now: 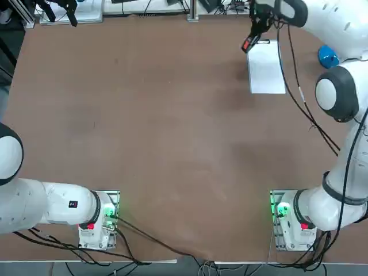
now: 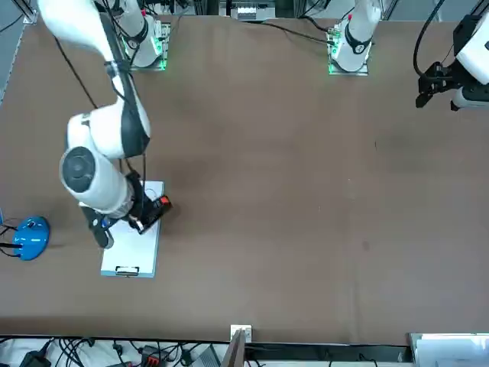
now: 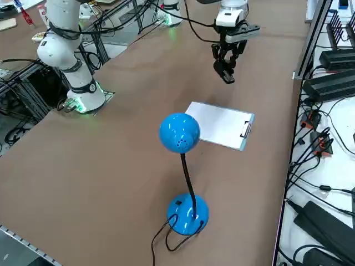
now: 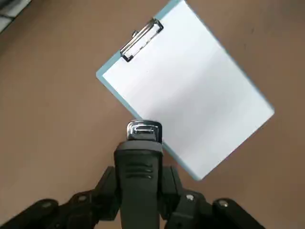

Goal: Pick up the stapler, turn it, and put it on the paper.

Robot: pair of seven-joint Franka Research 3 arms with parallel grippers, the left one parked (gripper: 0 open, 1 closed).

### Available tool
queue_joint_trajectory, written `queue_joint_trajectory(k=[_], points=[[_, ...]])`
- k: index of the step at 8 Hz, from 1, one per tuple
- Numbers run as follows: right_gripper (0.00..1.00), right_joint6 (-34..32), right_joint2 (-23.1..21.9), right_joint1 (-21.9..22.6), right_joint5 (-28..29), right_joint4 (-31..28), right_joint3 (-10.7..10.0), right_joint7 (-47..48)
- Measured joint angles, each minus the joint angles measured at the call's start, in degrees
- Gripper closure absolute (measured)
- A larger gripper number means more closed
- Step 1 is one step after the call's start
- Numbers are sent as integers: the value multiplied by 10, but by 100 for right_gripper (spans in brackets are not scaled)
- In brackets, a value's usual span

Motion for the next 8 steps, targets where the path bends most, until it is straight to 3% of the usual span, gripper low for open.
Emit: queue_joint_trajectory(k=[5, 8], points=[[58, 18, -33, -62, 0, -76, -1, -386], [58, 213, -68, -83, 0, -234, -1, -492]])
